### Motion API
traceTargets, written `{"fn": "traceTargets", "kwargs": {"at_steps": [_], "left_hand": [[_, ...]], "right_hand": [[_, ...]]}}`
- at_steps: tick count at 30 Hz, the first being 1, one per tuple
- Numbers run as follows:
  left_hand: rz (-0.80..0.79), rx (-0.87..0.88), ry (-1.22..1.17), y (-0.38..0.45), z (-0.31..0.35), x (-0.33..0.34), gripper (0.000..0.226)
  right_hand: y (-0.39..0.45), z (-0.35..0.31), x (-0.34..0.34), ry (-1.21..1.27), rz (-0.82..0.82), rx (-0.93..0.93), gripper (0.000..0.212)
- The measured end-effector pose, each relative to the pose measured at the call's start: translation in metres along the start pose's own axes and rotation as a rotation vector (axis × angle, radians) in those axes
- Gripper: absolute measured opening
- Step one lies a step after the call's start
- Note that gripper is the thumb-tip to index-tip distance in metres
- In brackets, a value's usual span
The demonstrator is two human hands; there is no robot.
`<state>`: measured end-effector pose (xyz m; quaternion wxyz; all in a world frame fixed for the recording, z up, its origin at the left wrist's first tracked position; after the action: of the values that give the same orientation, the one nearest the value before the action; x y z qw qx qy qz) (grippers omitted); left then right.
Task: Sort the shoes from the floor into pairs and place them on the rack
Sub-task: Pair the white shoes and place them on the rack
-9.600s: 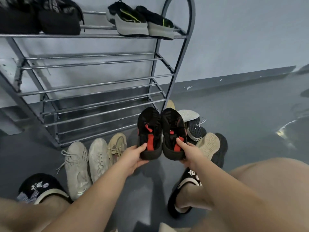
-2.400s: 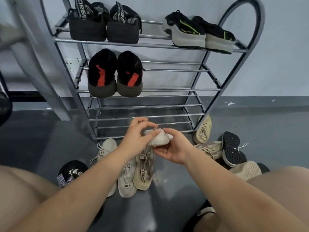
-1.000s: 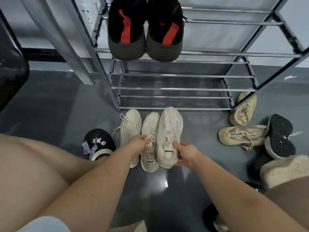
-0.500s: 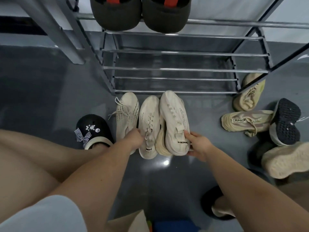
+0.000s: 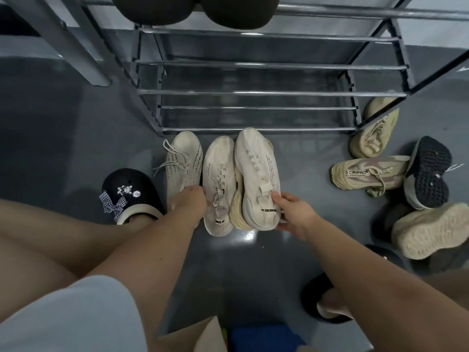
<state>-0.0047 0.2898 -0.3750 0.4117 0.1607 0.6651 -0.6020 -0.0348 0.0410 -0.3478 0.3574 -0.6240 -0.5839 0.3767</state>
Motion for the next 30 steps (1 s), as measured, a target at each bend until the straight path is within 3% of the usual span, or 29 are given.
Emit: {"fn": "traceTargets", "kwargs": {"at_steps": [10, 16, 20, 24, 30], "left_hand": [[-0.006, 0.041, -0.524, -0.031, 0.010, -0.026, 0.024], [0.081, -0.052, -0.835, -0.055, 0.001, -0.059, 0.032], [0.077, -0.038, -1.005, -0.074, 0.000, -0.069, 0.021], [0.038, 0.036, -1.130, -0.095, 0.022, -0.076, 0.027], [-0.031, 0.072, -1.294, -0.103, 0.047, -0.077, 0.009]], "right_hand": [[-0.014, -0.017, -0.011, -0.028, 0.072, -0.088, 0.040], [-0.040, -0.021, -0.016, 0.049, 0.118, -0.141, 0.030], [-0.057, -0.022, -0.019, 0.095, 0.136, -0.167, 0.028], [-0.075, -0.027, -0.016, 0.159, 0.102, -0.189, 0.022], [-0.093, -0.022, -0.036, 0.135, 0.051, -0.194, 0.018]]}}
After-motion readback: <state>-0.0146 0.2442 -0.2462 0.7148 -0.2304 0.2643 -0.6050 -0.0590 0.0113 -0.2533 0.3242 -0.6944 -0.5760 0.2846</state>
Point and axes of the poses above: each hand's wrist, its own y-axis towards the middle knuckle, its own x-axis out of the palm, z = x × y, the point moved 9 cm from there along y, towards the middle knuckle, and after that the axes turned 3 degrees about z, right-handed, at the moved point
